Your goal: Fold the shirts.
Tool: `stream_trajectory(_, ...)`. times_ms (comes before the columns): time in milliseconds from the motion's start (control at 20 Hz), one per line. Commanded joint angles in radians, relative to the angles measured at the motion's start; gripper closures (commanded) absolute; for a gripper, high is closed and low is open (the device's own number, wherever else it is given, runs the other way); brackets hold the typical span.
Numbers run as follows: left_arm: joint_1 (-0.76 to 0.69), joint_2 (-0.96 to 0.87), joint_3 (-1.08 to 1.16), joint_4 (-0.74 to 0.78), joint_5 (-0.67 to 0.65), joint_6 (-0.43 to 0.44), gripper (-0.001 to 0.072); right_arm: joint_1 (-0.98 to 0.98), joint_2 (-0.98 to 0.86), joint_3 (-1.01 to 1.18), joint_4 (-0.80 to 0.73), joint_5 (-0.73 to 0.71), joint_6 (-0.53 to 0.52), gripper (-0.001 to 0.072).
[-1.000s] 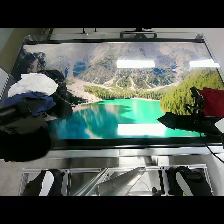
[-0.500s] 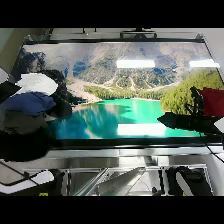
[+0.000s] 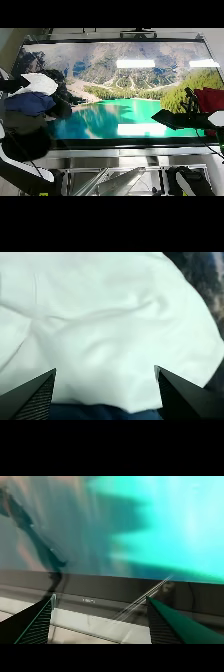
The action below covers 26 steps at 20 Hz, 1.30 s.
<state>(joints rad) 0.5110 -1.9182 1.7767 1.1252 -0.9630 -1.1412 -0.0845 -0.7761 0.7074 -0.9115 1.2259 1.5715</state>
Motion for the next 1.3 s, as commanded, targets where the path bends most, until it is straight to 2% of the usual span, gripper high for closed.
stream_trajectory(0, -0.056, -0.142, 0.113, 0.174, -0.068, -0.076, -0.0013, 0.001, -0.043, 0.0, 0.0, 0.001, 0.001, 0.0067)
stream_trajectory(100, -0.076, -0.187, 0.152, 0.235, -0.132, -0.12, 0.0015, 0.001, -0.056, 0.0, 0.002, 0.001, 0.006, 0.0068)
stream_trajectory(150, -0.082, -0.201, 0.178, 0.235, -0.161, -0.14, 0.0163, 0.001, -0.06, 0.0, 0.001, 0.001, 0.008, 0.0068)
stream_trajectory(250, -0.104, -0.204, 0.239, 0.232, -0.196, -0.163, 0.0626, 0.001, -0.063, 0.0, 0.001, 0.001, 0.008, 0.0069)
stream_trajectory(300, -0.124, -0.199, 0.282, 0.214, -0.208, -0.163, 0.0687, 0.001, -0.062, 0.0, 0.001, 0.001, 0.008, 0.007)
stream_trajectory(450, -0.18, -0.103, 0.307, 0.063, -0.13, -0.151, 0.0687, 0.001, -0.062, 0.0, 0.008, 0.002, 0.007, 0.007)
stream_trajectory(550, -0.23, 0.0, 0.256, -0.057, -0.048, -0.093, 0.0687, 0.001, -0.063, 0.0, 0.008, 0.002, 0.006, 0.007)
stream_trajectory(650, -0.29, 0.096, 0.237, -0.153, -0.046, -0.069, 0.0687, 0.001, -0.063, 0.0, 0.008, 0.002, -0.018, 0.007)
stream_trajectory(800, -0.394, 0.209, 0.237, -0.257, -0.182, -0.069, 0.0686, 0.001, -0.062, 0.0, 0.007, 0.005, -0.059, 0.007)
stream_trajectory(1000, -0.533, 0.254, 0.237, -0.261, -0.387, -0.106, 0.0687, 0.001, -0.062, 0.0, 0.007, 0.01, -0.107, 0.007)
stream_trajectory(1150, -0.605, 0.245, 0.22, -0.254, -0.429, -0.144, 0.0681, 0.001, -0.062, 0.0, 0.006, 0.022, -0.107, 0.007)
stream_trajectory(1200, -0.621, 0.245, 0.198, -0.254, -0.426, -0.144, 0.0471, 0.001, -0.062, 0.0, 0.007, 0.022, -0.107, 0.007)
stream_trajectory(1250, -0.639, 0.245, 0.169, -0.254, -0.425, -0.144, 0.0364, 0.001, -0.062, 0.0, 0.007, 0.022, -0.107, 0.007)
